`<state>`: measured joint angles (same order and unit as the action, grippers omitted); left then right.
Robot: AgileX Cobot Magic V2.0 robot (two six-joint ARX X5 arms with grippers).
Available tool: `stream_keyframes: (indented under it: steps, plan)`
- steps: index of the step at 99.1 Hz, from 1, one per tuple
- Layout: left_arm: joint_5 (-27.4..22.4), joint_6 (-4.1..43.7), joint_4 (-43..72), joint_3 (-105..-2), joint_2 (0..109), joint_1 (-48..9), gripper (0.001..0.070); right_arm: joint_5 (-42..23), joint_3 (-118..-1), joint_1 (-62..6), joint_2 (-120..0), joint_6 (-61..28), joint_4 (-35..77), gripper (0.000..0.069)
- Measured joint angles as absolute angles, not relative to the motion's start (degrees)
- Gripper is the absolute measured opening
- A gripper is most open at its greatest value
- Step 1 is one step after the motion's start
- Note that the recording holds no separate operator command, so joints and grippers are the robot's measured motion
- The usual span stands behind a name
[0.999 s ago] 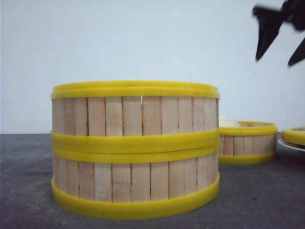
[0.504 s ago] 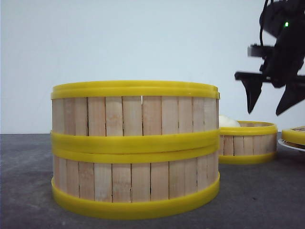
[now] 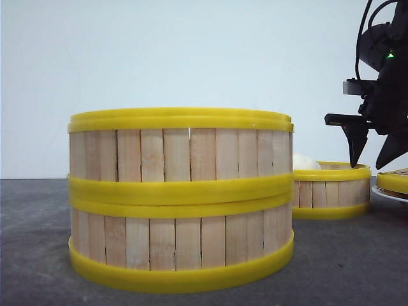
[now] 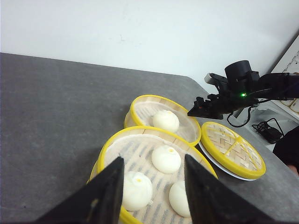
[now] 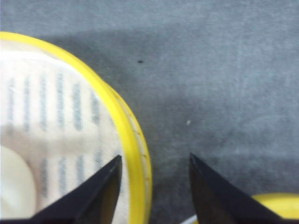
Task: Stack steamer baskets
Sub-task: 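Lower the right gripper and grasp the rim of the remaining bun basket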
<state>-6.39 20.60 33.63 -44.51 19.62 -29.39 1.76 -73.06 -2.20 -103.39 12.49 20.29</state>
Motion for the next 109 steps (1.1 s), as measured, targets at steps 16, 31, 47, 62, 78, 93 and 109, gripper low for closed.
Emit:
stream_keyframes:
  steps: [16,31,47,62,78,93,109]
  plan:
    - [-6.37,20.58,33.67,-44.51,19.62,-29.39,0.0234,3.01,-73.06,-2.24,-104.09,12.86,20.05,0.0258]
    - [-6.13,20.53,33.67,-44.51,19.62,-29.39,0.0234,3.03,-73.06,-2.24,-105.49,13.61,20.12,0.0233]
    - [-6.09,20.27,33.69,-44.51,19.62,-29.39,0.0231,3.25,-73.06,-2.24,-105.73,13.76,19.86,0.0087]
    - [-5.98,19.84,33.71,-44.51,19.62,-29.39,0.0231,2.98,-73.06,-2.42,-105.73,13.50,19.86,0.0038]
    - [-5.96,19.29,34.13,-44.51,19.62,-29.39,0.0231,2.83,-73.06,-2.42,-105.73,13.69,19.77,0.0037]
    - [-5.96,19.11,34.17,-44.51,19.62,-29.39,0.0231,2.87,-73.06,-2.42,-105.73,15.09,19.25,0.0037]
    - [-5.98,19.11,35.07,-44.51,19.62,-29.39,0.0231,2.90,-74.54,-2.24,-103.92,15.90,20.49,0.0036]
